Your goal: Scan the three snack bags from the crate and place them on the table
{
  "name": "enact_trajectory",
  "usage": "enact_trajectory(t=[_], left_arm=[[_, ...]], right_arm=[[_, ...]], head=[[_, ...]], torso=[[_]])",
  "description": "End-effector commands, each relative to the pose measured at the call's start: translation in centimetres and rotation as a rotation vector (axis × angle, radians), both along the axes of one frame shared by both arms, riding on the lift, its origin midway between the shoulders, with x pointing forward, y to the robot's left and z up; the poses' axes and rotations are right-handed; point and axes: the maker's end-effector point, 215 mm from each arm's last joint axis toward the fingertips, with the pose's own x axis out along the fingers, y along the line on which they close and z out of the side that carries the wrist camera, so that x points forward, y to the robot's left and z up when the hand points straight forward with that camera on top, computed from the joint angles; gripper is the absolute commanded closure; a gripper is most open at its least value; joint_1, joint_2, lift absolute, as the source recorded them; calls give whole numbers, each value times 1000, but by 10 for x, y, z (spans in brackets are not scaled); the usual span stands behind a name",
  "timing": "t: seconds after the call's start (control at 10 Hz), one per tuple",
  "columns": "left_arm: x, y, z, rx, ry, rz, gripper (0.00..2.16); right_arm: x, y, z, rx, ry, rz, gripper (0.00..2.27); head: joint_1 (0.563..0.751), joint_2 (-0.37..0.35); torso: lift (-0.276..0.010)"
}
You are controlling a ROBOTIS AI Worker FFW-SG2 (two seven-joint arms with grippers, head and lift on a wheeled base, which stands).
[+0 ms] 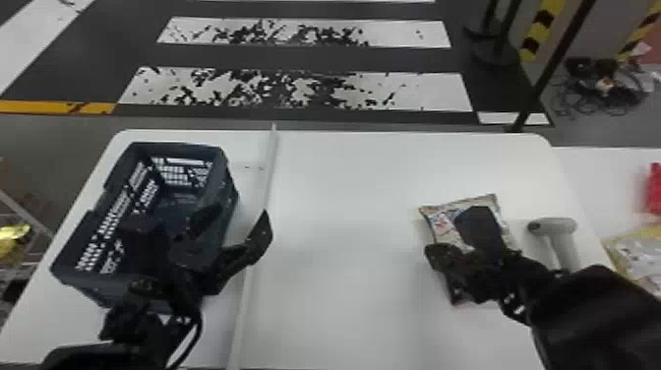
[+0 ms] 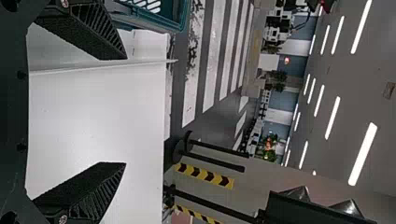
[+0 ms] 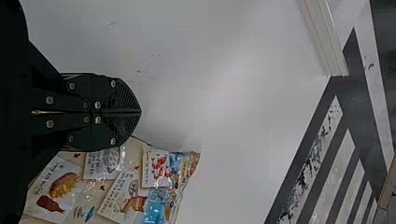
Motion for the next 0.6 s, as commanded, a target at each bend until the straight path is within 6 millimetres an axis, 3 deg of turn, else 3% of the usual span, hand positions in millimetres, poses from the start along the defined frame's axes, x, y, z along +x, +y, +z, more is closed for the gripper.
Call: enact_trajectory(t=[0.0, 0.2, 0.3, 0.5], left_arm=[[0, 1, 0, 1, 0, 1, 63], [1, 1, 2, 1, -3, 1, 63], [0, 0, 3, 0, -5, 1, 63], [1, -1, 9, -2, -17, -1, 63]], right_arm=[[3, 2, 3, 13, -6, -3, 2246], [6, 10, 28, 77, -40, -13, 2243], [9, 7, 48, 119, -67, -39, 2105], [14, -20, 88, 189, -116, -112, 1501]], head=[[695, 2], [695, 7], [695, 11], [695, 6]], torso=[[-62], [-62], [-62], [-62]])
